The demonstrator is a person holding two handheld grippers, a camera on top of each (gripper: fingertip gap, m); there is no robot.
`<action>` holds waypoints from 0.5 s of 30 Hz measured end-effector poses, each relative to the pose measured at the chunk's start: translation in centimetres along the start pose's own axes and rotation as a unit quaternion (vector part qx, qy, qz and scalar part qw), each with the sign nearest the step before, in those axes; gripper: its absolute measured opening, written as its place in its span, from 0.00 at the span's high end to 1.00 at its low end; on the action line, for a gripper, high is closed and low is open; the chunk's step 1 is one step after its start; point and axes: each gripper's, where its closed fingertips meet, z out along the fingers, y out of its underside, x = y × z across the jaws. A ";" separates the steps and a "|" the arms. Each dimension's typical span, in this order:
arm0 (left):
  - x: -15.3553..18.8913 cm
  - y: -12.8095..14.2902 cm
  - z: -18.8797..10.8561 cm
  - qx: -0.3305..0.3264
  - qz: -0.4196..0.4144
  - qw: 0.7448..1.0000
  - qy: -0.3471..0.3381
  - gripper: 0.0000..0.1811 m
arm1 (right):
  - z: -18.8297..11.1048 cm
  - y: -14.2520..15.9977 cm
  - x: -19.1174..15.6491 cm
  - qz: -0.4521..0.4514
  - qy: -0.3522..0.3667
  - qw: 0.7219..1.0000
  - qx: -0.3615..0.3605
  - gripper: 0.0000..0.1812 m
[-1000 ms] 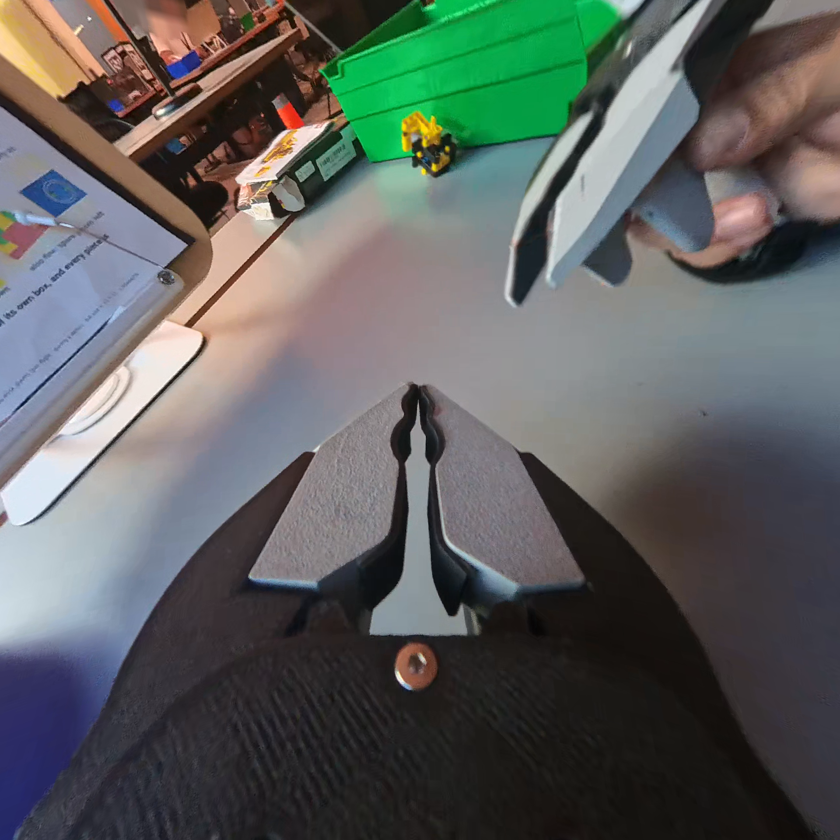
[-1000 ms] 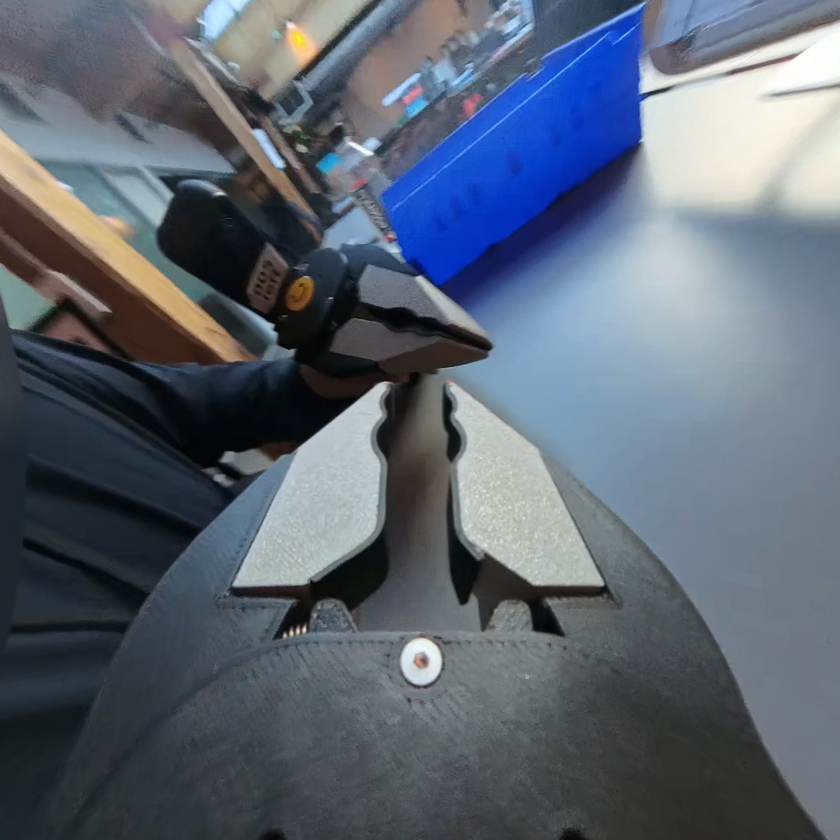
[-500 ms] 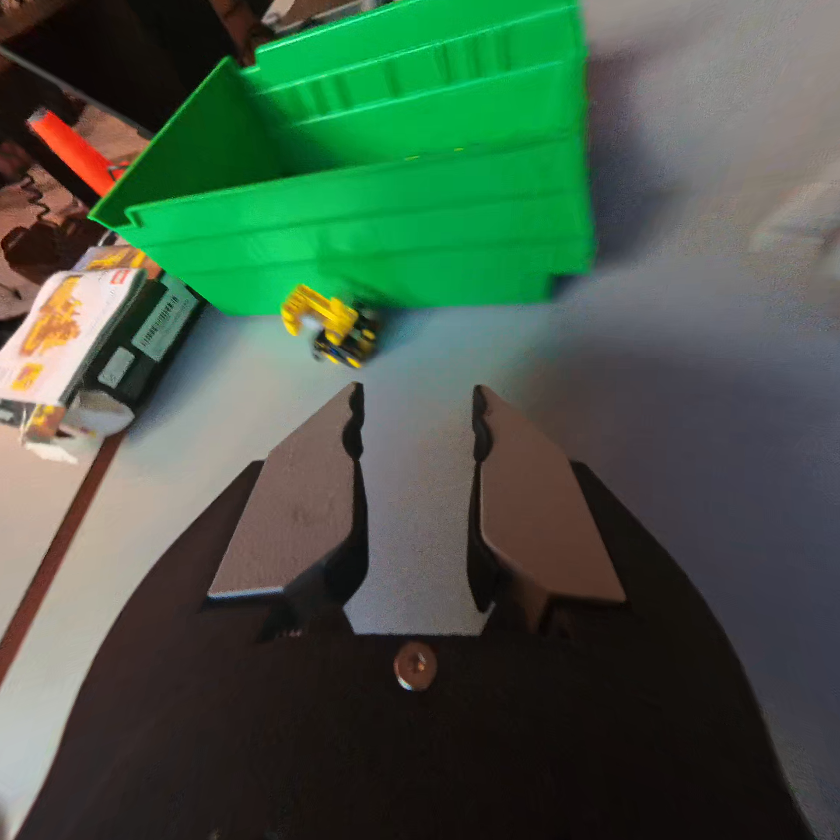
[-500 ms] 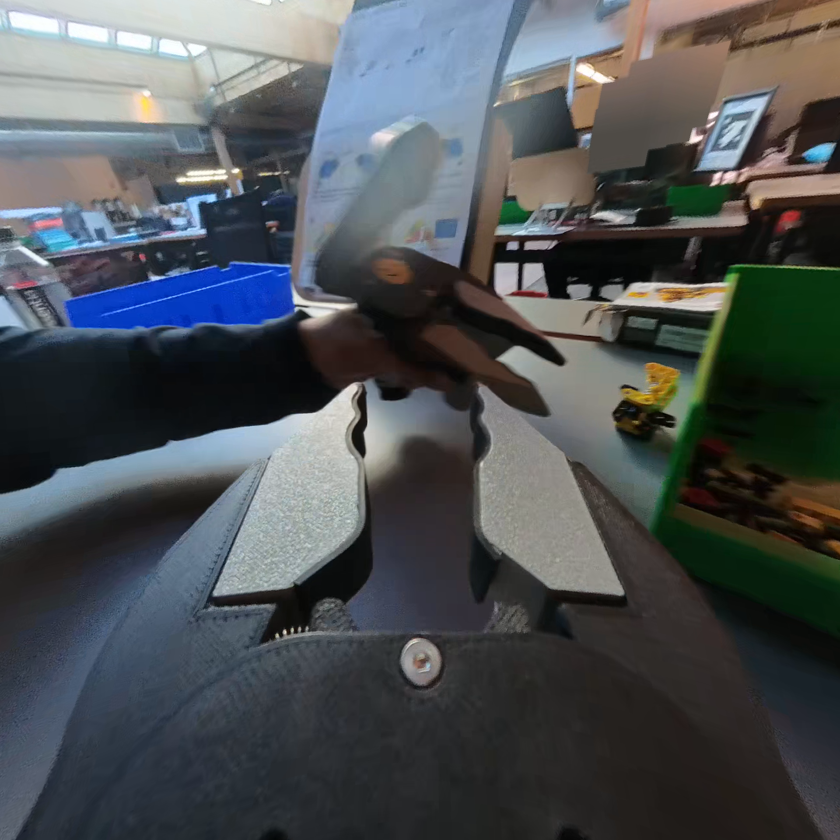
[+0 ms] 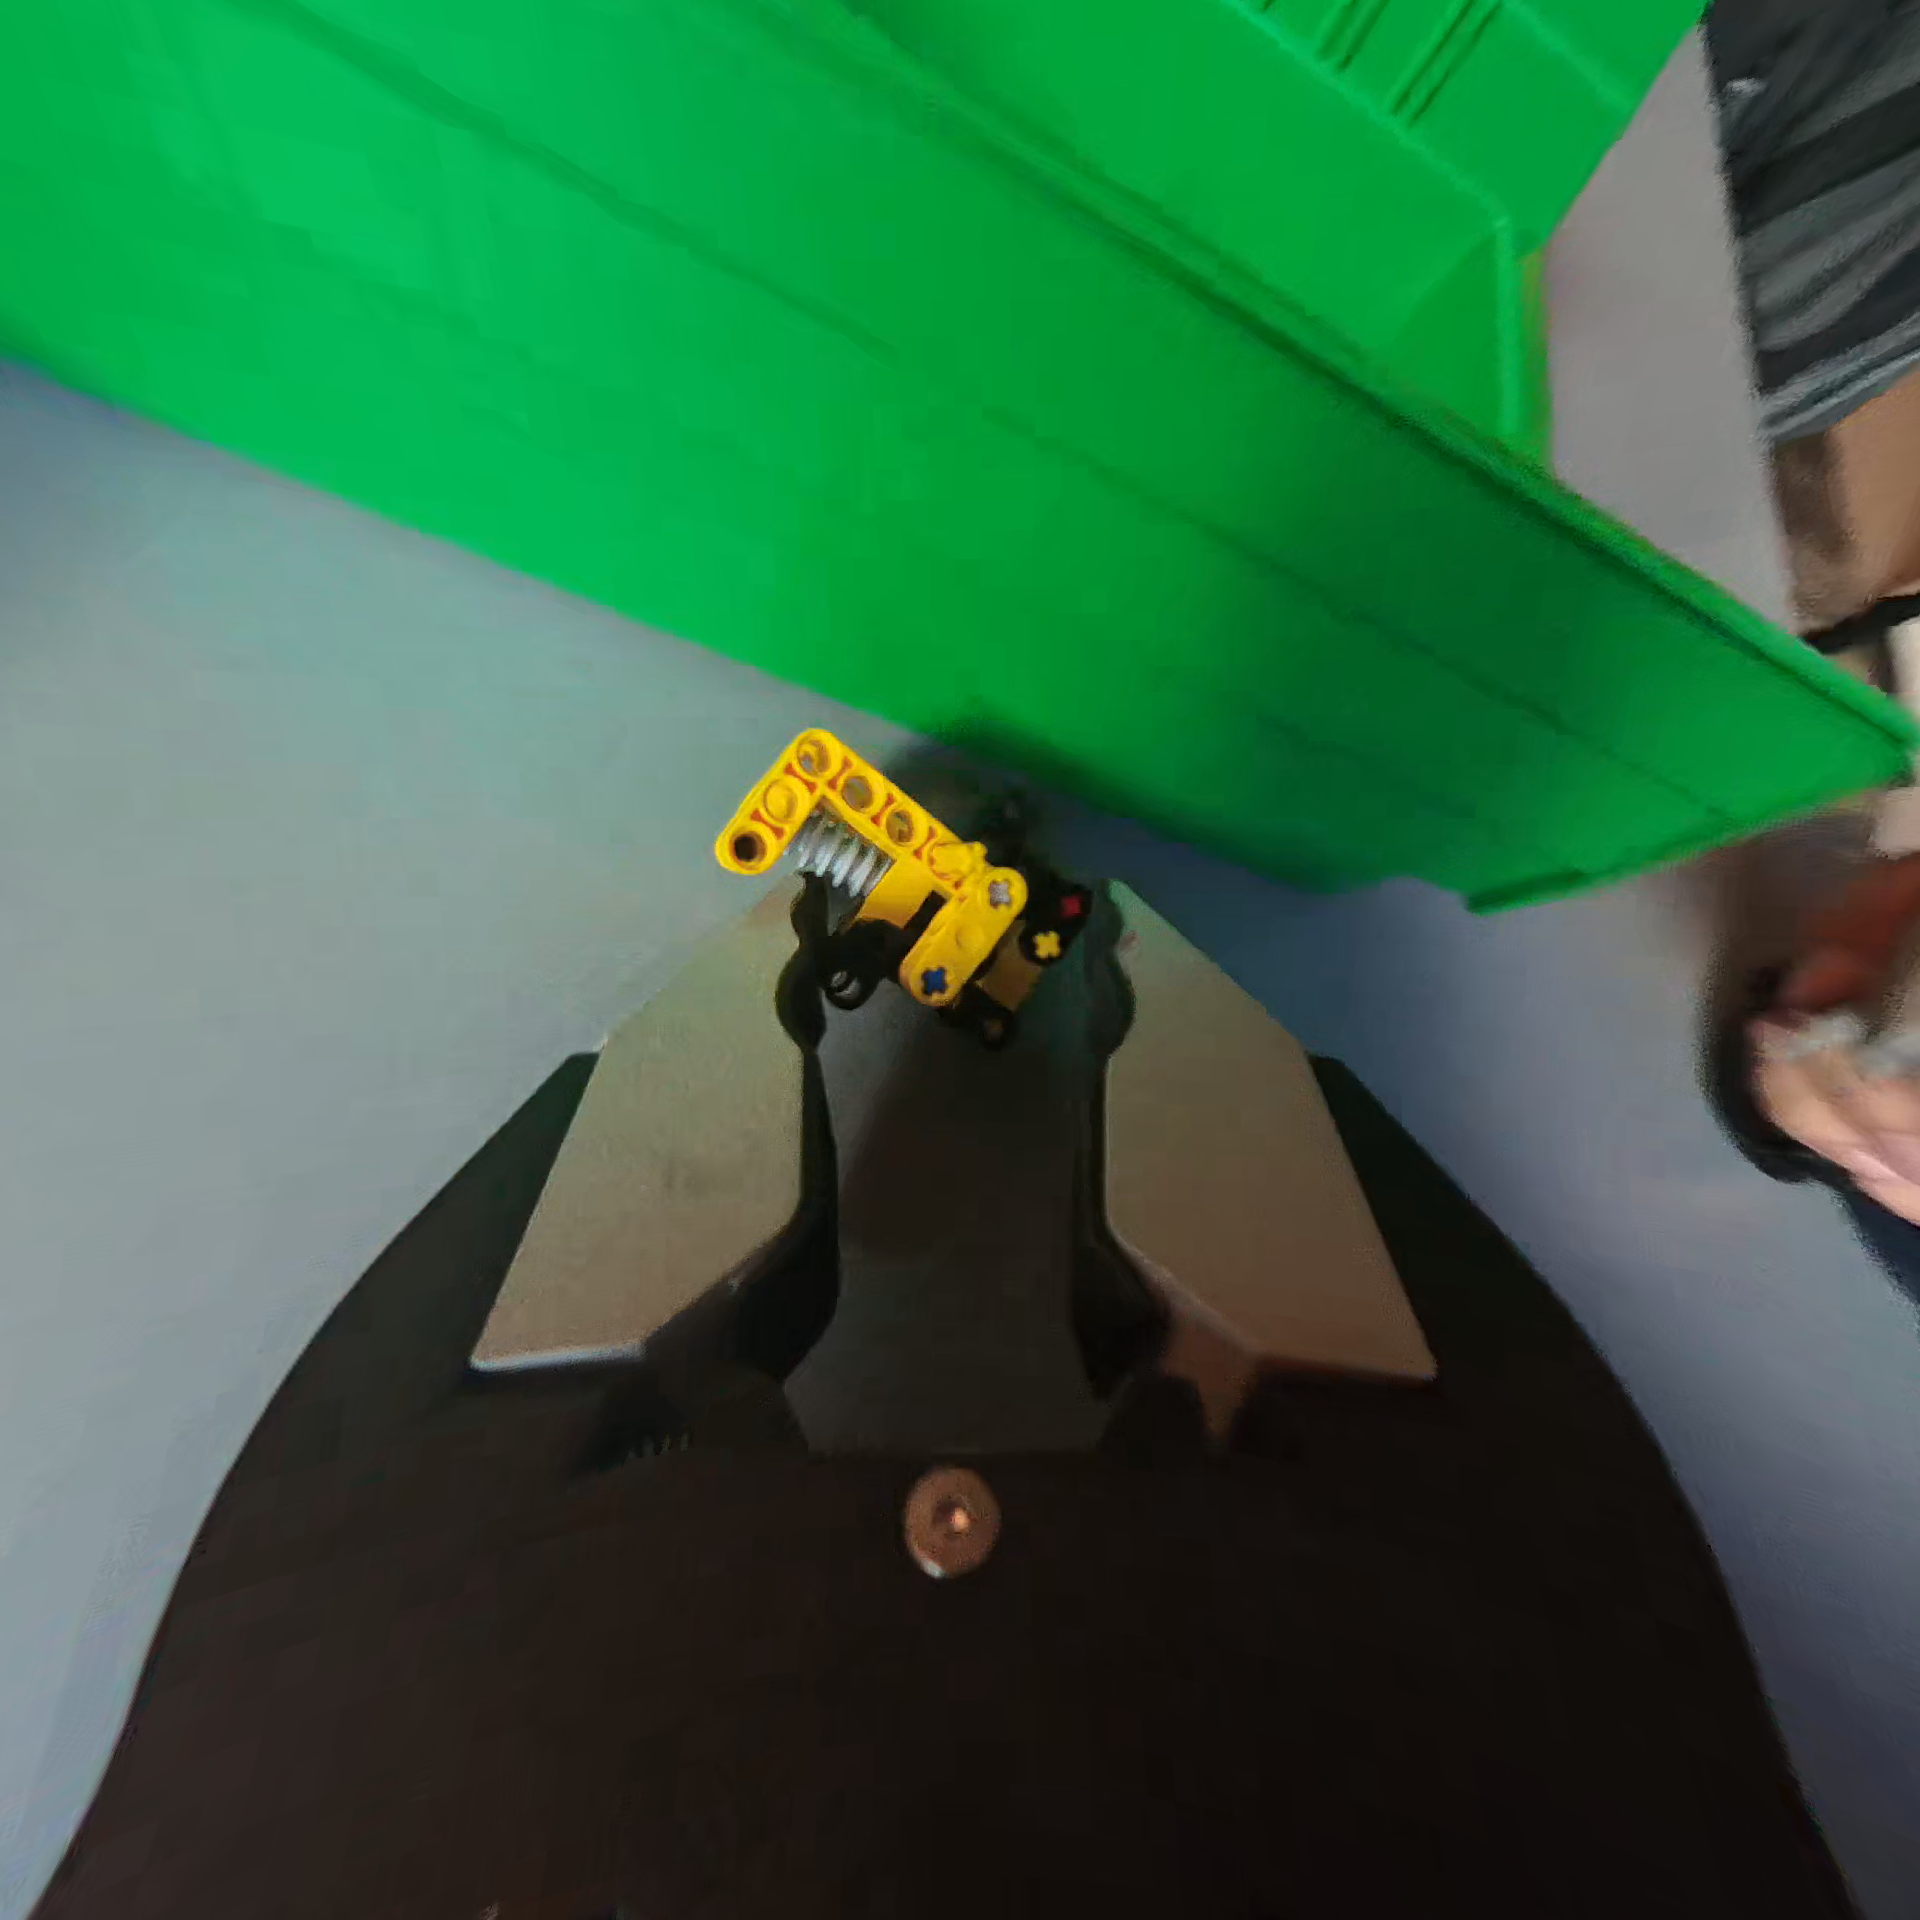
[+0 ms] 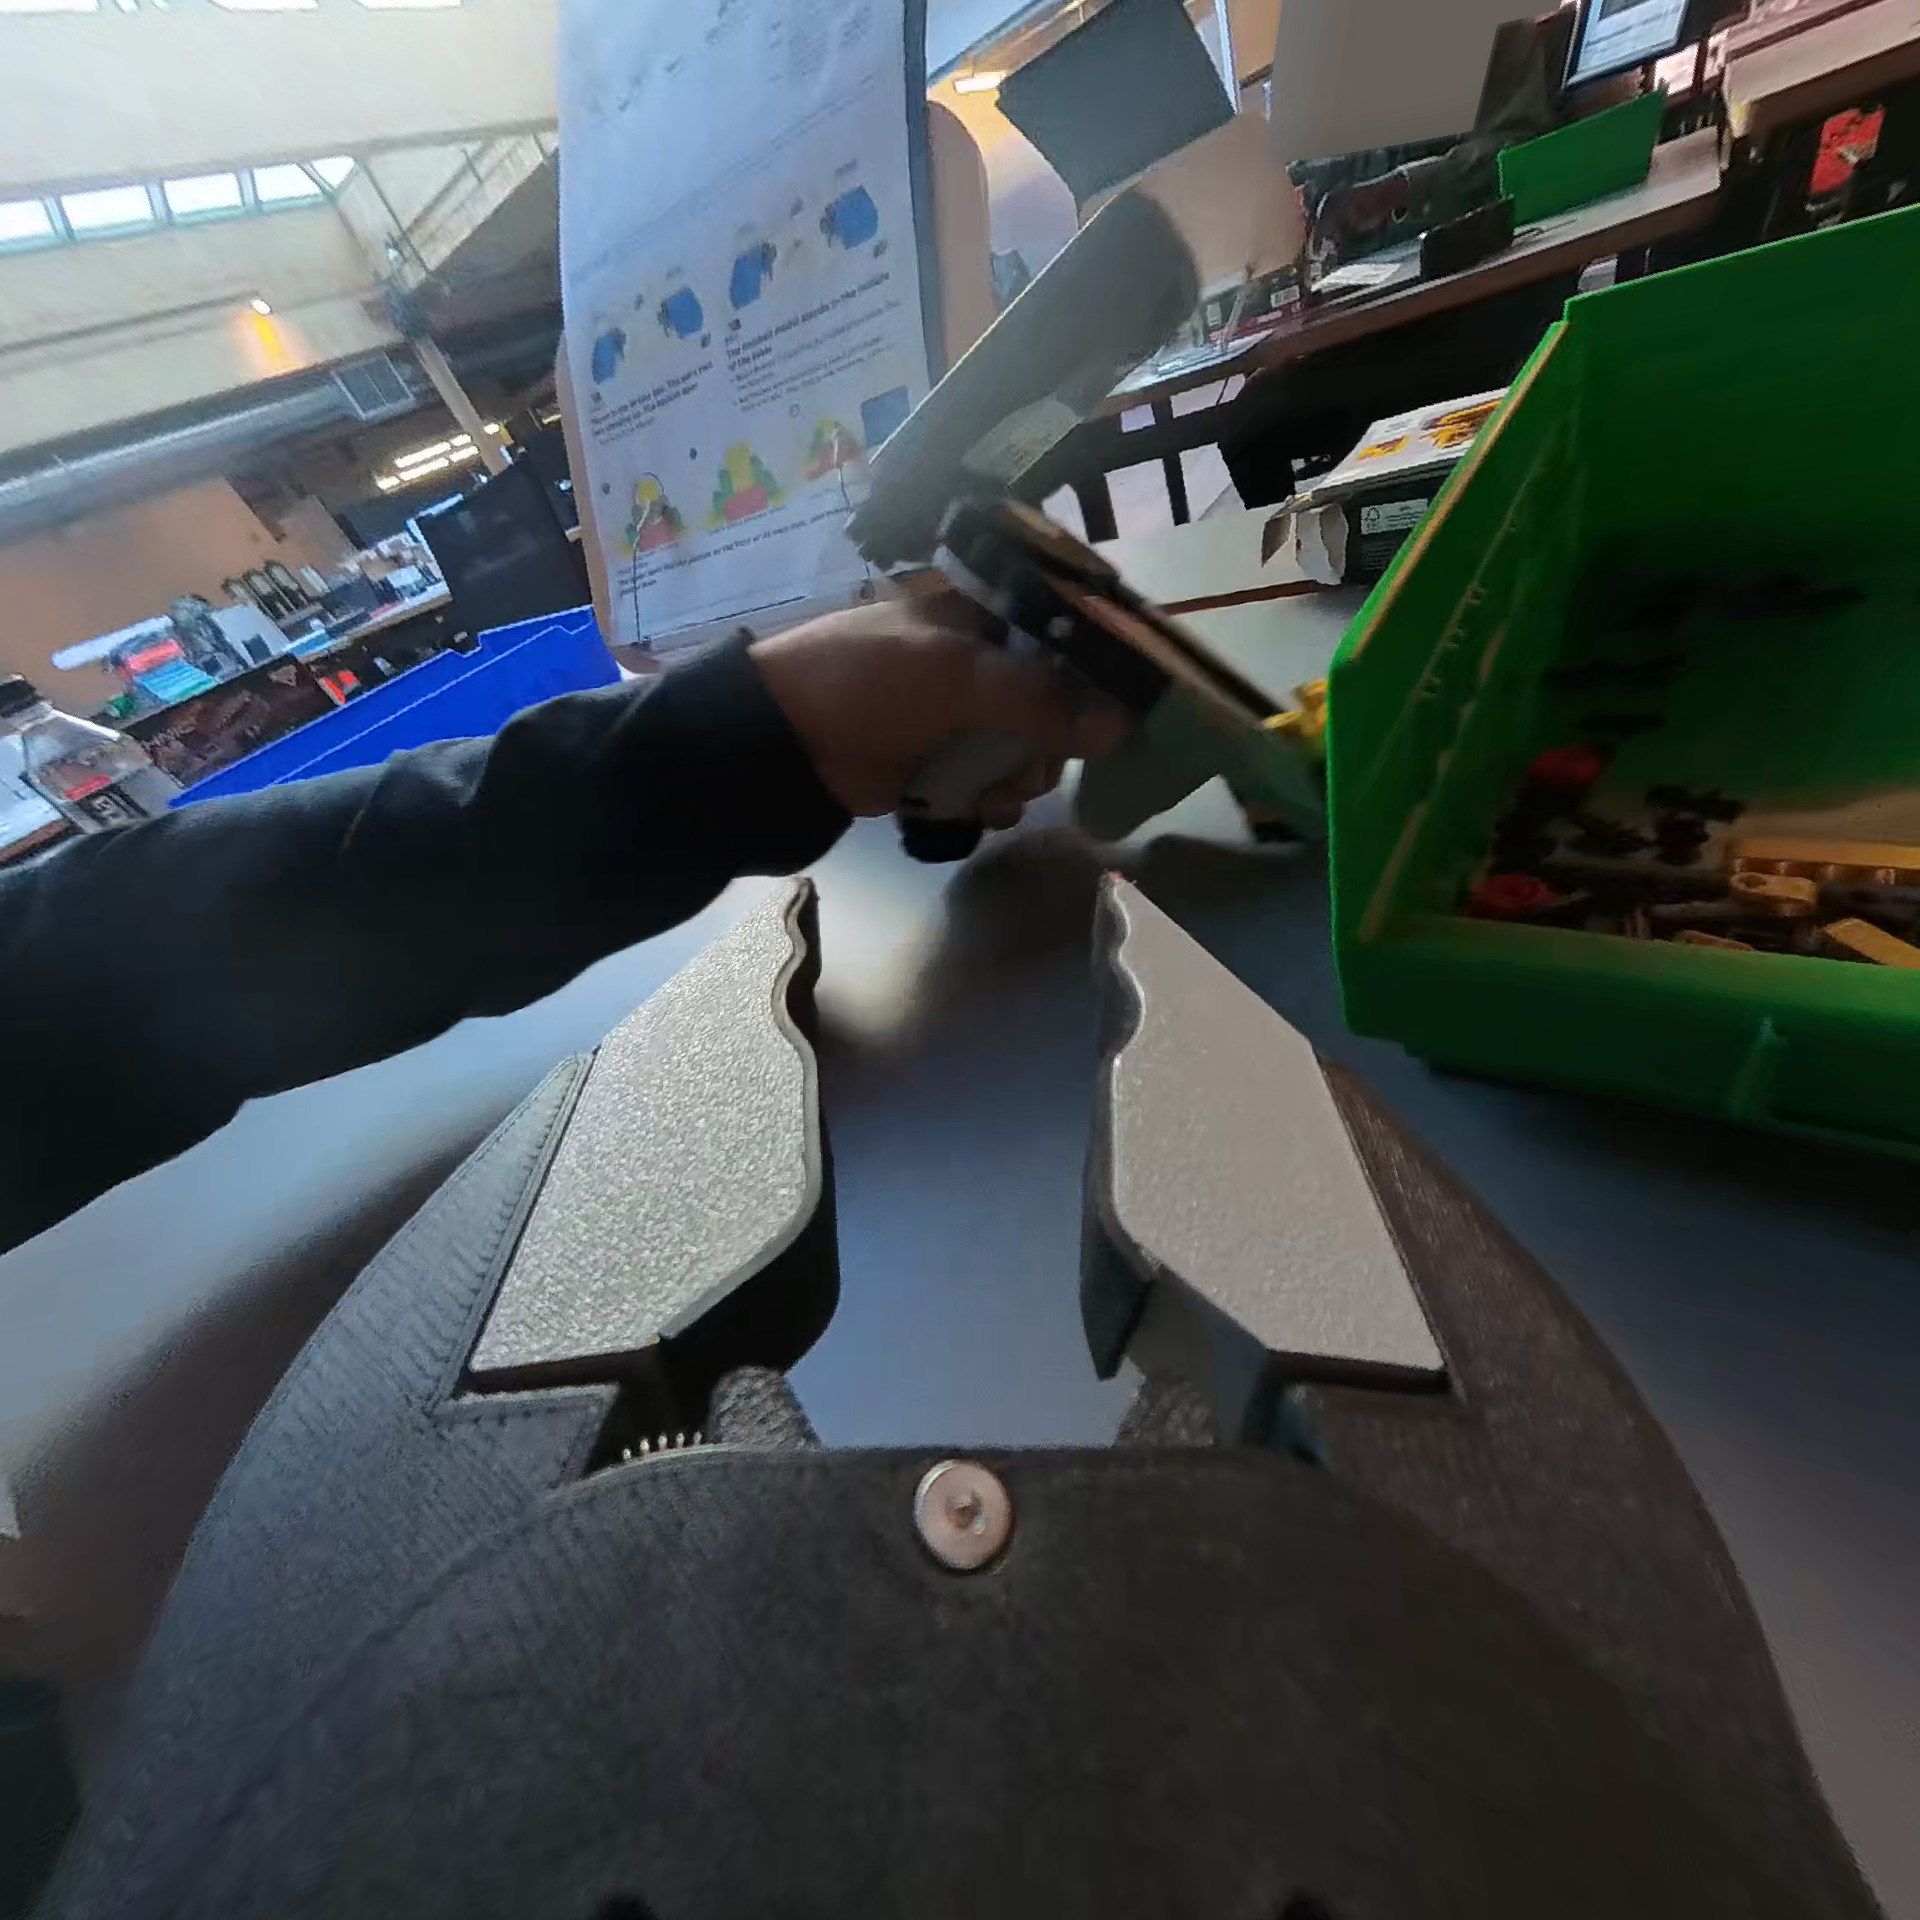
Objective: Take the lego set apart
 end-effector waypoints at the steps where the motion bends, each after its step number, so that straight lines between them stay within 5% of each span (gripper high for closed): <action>1: 1.2 1.2 -0.8 -0.009 -0.015 0.999 0.027 0.74 | 0.0 0.0 -0.2 0.003 -0.007 1.000 0.001 0.72; 7: 5.3 10.3 -9.1 -0.005 -0.096 0.994 0.046 0.73 | 1.5 1.8 -2.0 -0.007 -0.034 0.998 -0.056 0.72; 10: 5.7 13.8 -12.7 0.026 -0.114 0.993 0.006 0.73 | 4.0 3.5 -6.3 -0.038 -0.082 0.989 -0.120 0.71; 15: 7.1 17.6 -15.9 0.060 -0.105 0.993 -0.011 0.74 | 5.0 3.1 -16.9 0.045 -0.285 0.943 -0.166 0.71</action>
